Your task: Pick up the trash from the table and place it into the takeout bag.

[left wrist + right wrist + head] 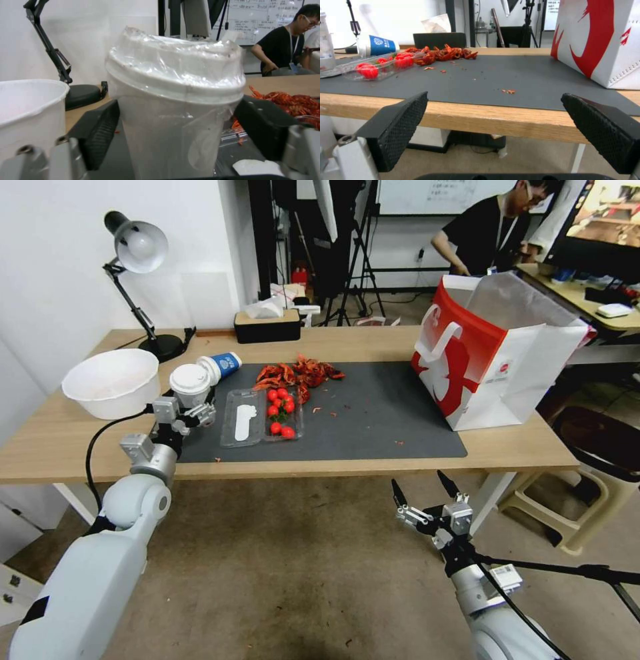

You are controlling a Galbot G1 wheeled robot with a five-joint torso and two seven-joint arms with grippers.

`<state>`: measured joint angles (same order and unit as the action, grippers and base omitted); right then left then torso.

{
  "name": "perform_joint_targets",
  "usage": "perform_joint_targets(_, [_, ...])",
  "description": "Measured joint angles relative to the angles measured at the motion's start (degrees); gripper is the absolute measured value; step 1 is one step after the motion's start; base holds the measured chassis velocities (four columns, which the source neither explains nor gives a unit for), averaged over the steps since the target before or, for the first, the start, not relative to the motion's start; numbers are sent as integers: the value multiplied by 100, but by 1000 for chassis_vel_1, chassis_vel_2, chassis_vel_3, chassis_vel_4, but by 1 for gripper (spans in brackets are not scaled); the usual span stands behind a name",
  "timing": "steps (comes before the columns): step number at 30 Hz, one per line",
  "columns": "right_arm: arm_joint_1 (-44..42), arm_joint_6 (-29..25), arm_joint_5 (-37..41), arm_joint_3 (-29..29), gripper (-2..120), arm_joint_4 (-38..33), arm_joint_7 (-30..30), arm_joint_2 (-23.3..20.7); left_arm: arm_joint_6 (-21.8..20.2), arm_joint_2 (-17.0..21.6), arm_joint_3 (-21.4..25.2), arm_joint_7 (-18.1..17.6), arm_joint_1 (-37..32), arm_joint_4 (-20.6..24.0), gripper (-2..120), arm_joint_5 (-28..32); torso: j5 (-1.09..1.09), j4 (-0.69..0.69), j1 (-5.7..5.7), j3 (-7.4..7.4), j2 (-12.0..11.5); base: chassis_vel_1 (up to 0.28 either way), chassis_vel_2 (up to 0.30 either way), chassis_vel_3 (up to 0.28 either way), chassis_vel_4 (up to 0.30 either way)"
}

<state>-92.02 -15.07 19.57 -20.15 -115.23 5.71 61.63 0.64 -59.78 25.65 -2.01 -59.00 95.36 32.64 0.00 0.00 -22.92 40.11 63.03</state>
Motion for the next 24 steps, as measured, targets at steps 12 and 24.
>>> perform_joint_targets(12, [3,3,-17,15,100,0,14,10,12,20,-25,22,5,-23,35,-2,1,1,0,0,0,0,0,0,0])
perform_joint_targets(24, [10,14,-30,31,100,-6,16,22,352,108,-34,244,15,42,7,222,0,1,0,0,0,0,0,0,0])
